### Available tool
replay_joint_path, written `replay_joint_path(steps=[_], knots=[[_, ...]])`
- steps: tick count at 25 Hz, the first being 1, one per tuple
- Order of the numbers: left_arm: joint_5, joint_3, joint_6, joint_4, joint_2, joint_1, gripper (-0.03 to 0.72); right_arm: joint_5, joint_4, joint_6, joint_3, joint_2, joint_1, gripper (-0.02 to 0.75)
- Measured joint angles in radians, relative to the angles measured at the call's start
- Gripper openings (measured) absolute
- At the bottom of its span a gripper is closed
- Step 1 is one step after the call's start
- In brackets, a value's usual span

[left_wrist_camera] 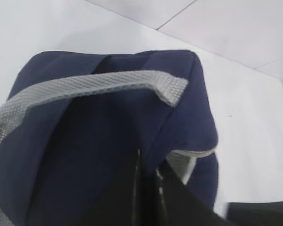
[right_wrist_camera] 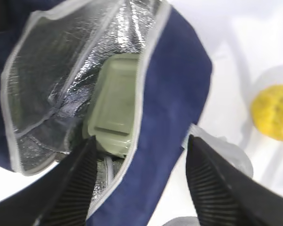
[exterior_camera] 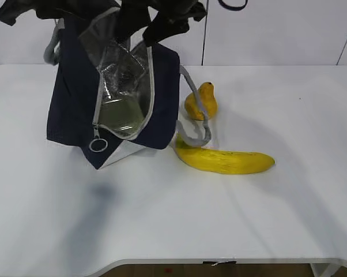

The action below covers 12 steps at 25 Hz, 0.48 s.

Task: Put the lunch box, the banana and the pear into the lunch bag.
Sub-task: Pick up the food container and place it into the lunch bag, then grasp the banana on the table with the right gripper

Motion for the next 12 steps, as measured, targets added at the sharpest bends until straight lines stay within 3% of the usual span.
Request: replay_joint_path(steps=[6,12], knots=[[0.023,-0.002,0.0,0.126,0.0,0.0,-0.005,0.096,-0.228,0.18,-0.088,-0.004,0.0,0.478],[0.044,-0.004,0.0,0.204,0.0,0.0,-0.005,0.102,-0.265,0.234,-0.091,-0.004,0.0,0.478]])
